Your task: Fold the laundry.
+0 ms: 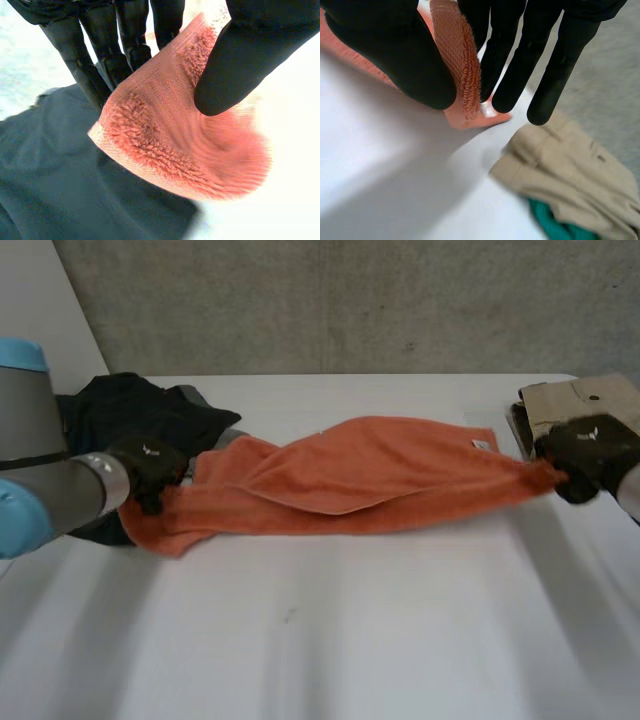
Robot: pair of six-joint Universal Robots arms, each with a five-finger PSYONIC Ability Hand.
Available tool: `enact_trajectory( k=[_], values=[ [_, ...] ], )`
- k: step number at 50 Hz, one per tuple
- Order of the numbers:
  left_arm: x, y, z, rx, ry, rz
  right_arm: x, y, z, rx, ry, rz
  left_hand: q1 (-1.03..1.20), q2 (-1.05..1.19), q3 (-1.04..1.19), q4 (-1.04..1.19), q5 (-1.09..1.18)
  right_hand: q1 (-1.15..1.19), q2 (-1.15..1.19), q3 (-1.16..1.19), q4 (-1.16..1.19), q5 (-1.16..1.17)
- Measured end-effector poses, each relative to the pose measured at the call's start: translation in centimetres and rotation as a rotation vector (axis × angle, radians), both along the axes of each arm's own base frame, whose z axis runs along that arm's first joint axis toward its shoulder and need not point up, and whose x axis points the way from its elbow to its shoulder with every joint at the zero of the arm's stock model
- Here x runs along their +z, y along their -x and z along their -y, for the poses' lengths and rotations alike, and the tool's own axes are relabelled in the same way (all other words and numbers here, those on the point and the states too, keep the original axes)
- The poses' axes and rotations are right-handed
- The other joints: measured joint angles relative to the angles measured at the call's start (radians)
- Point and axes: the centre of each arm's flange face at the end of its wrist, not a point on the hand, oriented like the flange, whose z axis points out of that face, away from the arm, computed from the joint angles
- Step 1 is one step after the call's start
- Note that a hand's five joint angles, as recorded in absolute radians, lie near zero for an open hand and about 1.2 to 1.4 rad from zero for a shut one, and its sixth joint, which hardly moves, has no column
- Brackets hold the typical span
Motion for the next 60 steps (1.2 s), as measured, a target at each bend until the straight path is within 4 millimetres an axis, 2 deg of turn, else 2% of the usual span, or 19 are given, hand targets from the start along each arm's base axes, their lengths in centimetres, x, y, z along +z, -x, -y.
enact_trajectory(
  k=[5,8,11,14,17,24,30,31,33,35,38,39,40,42,45,47,52,57,60],
  values=[
    [0.2,-0.5,-5.3,-0.071,-0.113,0.080,0.2,1.5,-4.2,0.105,-0.155,-0.224,0.000,0.000,0.000,0.000,0.000,0.000,0.000,0.000,0.000,0.000],
    [-0.9,-1.1,-8.8,-0.149,-0.199,0.164,0.2,2.2,-6.6,0.196,-0.241,-0.337,0.000,0.000,0.000,0.000,0.000,0.000,0.000,0.000,0.000,0.000],
    [-1.7,-1.5,-10.6,-0.208,-0.236,0.223,0.0,2.3,-7.6,0.242,-0.271,-0.377,0.000,0.000,0.000,0.000,0.000,0.000,0.000,0.000,0.000,0.000],
    [-2.4,-1.5,-10.8,-0.245,-0.219,0.263,-0.4,2.4,-7.6,0.252,-0.278,-0.390,0.000,0.000,0.001,0.000,0.000,0.000,0.000,0.000,0.000,0.000],
    [-2.7,-1.3,-9.5,-0.242,-0.169,0.274,-1.0,2.5,-6.8,0.235,-0.275,-0.389,0.000,0.000,0.001,0.000,0.000,0.000,0.000,0.000,0.000,0.000],
    [-2.8,0.5,-3.8,-0.181,-0.018,0.244,-2.6,2.1,-2.3,0.123,-0.219,-0.365,0.000,0.000,0.001,0.000,0.000,0.000,0.000,0.000,0.000,0.002],
    [0.4,3.1,1.6,-0.138,0.185,0.146,-1.5,0.5,2.3,0.001,-0.051,-0.294,0.000,0.000,0.001,0.001,0.000,0.000,0.000,0.000,0.000,0.003],
    [2.1,3.8,2.9,-0.124,0.259,0.106,0.1,-0.1,4.2,-0.043,0.050,-0.242,0.000,0.000,0.001,0.002,0.000,0.000,0.000,0.000,0.000,0.003],
    [4.0,4.4,4.1,-0.111,0.338,0.062,1.5,-0.5,5.6,-0.072,0.135,-0.194,0.000,0.000,0.001,0.004,0.000,0.000,0.000,0.000,0.000,0.003],
    [8.3,5.2,5.8,-0.076,0.506,-0.044,4.9,-1.0,7.8,-0.122,0.302,-0.083,0.000,0.002,0.003,0.005,0.000,0.000,0.000,0.000,0.000,0.002],
    [14.4,5.5,6.9,-0.030,0.725,-0.203,9.4,-1.2,9.8,-0.173,0.511,0.088,0.000,0.003,0.003,0.005,0.000,0.013,0.000,0.000,0.000,0.003],
    [15.3,5.5,7.0,-0.024,0.755,-0.226,10.1,-1.2,10.0,-0.178,0.539,0.113,0.000,0.003,0.003,0.005,0.000,0.013,0.000,0.000,0.000,0.002],
    [18.2,5.3,7.0,-0.006,0.859,-0.313,12.5,-1.1,10.5,-0.193,0.646,0.214,0.000,0.003,0.003,0.005,0.000,0.013,0.000,0.000,0.000,0.003],
    [21.6,4.9,6.8,0.015,0.978,-0.423,15.0,-0.9,10.7,-0.199,0.759,0.332,0.000,0.003,0.003,0.005,0.000,0.013,0.000,0.000,0.000,0.002],
    [24.9,4.3,6.5,0.032,1.100,-0.554,17.9,-0.7,10.4,-0.186,0.895,0.479,0.000,0.003,0.003,0.005,0.000,0.013,0.000,0.000,0.000,0.006],
    [25.9,3.9,6.4,0.041,1.144,-0.614,18.9,-0.6,10.1,-0.173,0.952,0.545,0.000,0.003,0.003,0.005,0.000,0.013,0.000,0.000,0.000,0.009],
    [24.8,3.2,7.5,0.075,1.123,-0.650,18.3,-0.8,9.8,-0.150,0.962,0.578,0.000,0.003,0.003,0.005,0.000,0.013,0.000,0.000,0.000,0.009],
    [20.5,2.7,9.2,0.118,1.000,-0.602,15.1,-1.7,10.2,-0.129,0.840,0.533,0.000,0.005,0.006,0.005,0.000,0.013,0.000,0.000,0.000,0.010],
    [16.7,2.6,9.9,0.130,0.897,-0.557,12.2,-2.5,10.3,-0.105,0.724,0.489,0.000,0.005,0.006,0.005,0.000,0.013,0.000,0.000,0.000,0.009]
  ],
)
